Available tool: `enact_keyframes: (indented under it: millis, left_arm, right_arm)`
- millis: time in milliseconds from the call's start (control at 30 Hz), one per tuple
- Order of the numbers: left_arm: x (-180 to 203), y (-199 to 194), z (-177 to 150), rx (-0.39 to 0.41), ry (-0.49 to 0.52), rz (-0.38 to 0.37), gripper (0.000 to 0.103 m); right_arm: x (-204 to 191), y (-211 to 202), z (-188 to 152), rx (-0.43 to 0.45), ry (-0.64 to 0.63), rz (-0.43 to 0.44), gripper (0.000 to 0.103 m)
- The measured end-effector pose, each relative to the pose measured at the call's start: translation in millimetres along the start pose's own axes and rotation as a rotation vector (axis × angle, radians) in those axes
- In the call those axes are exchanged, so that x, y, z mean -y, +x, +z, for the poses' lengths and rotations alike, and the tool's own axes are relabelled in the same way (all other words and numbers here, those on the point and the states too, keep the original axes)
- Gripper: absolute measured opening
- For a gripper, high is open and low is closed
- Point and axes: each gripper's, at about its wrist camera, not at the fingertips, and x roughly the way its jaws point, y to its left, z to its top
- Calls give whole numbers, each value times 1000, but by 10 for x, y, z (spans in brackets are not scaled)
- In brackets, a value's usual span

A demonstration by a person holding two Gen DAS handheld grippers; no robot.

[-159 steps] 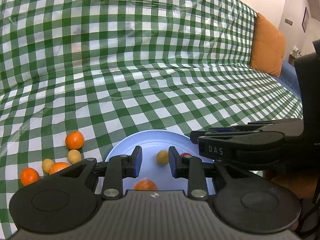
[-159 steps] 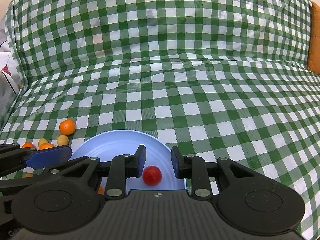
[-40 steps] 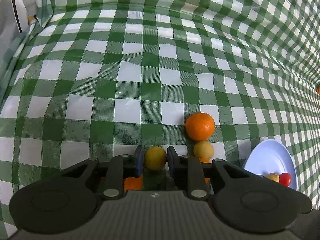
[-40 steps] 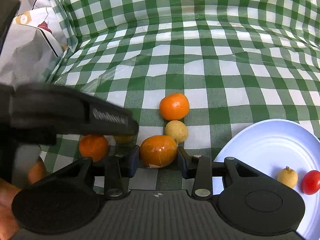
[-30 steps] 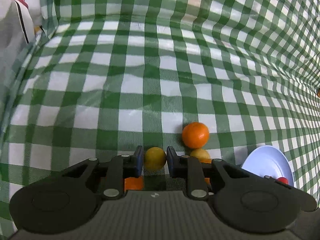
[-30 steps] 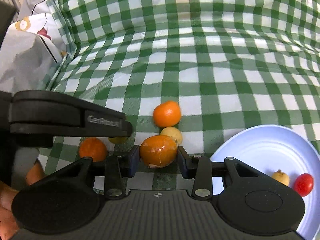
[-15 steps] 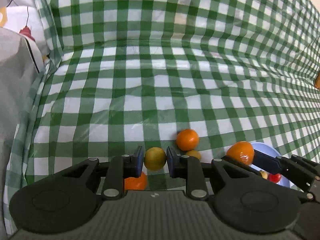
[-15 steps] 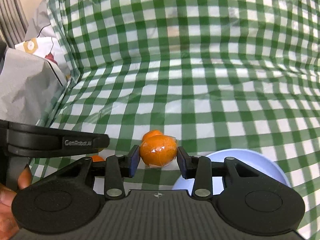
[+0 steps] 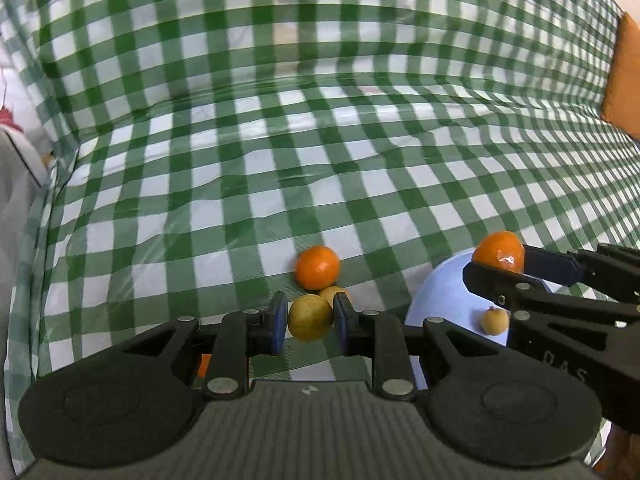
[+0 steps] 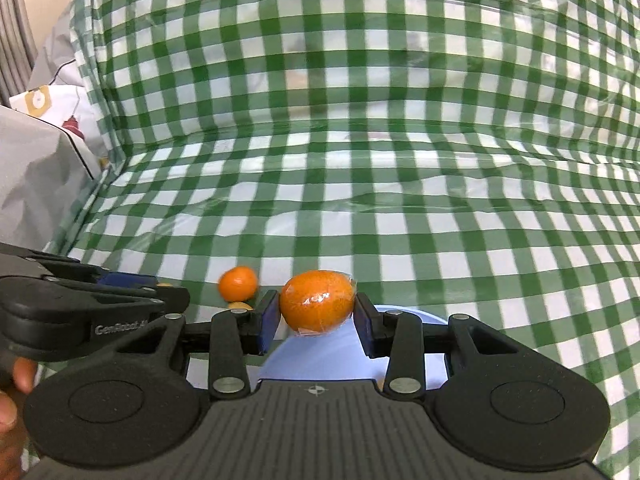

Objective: Organize fruits
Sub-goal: 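Carry the yellow fruit over the blue plate while the right tool carries the wrapped mandarin there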

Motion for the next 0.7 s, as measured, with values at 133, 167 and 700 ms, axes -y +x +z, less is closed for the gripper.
enact_keyframes:
  millis: [133, 167, 700]
  left_arm:
    - [92, -1, -6, 7, 25, -8, 27]
    - [111, -3, -4, 7, 30, -8, 27]
    - [349, 54, 1, 3, 88, -18, 27]
  right_arm:
    - [108, -30, -1, -7, -1, -16, 42]
    - [132, -39, 1, -9, 1, -18, 42]
    - [564, -76, 9, -24, 29, -65, 42]
